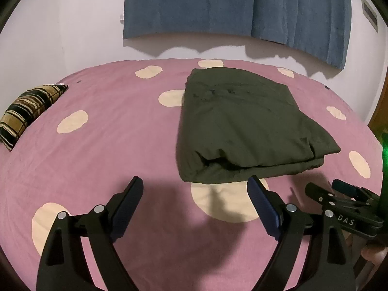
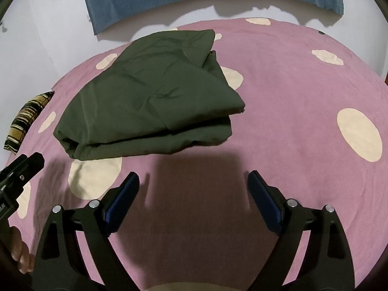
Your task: Fold small clothes
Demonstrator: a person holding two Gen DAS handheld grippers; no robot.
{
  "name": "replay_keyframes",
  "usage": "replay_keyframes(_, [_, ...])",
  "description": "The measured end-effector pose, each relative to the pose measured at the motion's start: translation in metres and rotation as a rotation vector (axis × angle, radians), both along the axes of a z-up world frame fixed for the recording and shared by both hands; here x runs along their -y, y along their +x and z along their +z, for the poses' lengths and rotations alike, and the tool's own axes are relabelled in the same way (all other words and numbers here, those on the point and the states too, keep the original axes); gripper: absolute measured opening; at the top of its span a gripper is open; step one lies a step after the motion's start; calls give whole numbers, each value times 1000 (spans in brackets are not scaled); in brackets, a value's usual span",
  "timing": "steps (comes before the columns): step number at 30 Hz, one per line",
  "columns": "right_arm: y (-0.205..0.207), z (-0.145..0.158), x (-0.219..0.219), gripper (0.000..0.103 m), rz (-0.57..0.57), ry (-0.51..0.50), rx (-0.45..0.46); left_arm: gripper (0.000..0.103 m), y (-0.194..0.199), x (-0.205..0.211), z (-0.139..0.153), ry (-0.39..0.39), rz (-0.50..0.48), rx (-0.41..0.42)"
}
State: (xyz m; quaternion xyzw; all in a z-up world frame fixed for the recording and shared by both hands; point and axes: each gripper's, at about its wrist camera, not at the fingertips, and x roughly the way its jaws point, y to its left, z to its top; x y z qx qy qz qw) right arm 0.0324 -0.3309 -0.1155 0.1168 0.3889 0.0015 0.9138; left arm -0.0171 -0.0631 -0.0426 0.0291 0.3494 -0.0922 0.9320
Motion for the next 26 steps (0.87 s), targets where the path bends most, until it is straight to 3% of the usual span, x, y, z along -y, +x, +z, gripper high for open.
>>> replay_keyframes(15, [0, -2, 1, 91, 4, 5, -1, 88, -7, 4, 5, 0, 18, 20])
replay_keyframes(18, [-3, 4, 4, 91, 10, 24, 30, 88, 0, -9, 19, -74, 1, -6])
replay_keyframes(22, [-2, 25, 23, 91, 18, 88, 59, 88, 36, -49, 42, -170, 103, 16])
replay_keyframes(26, [21, 50, 75, 96, -78, 111, 121, 88, 106, -82, 51, -157, 235, 66])
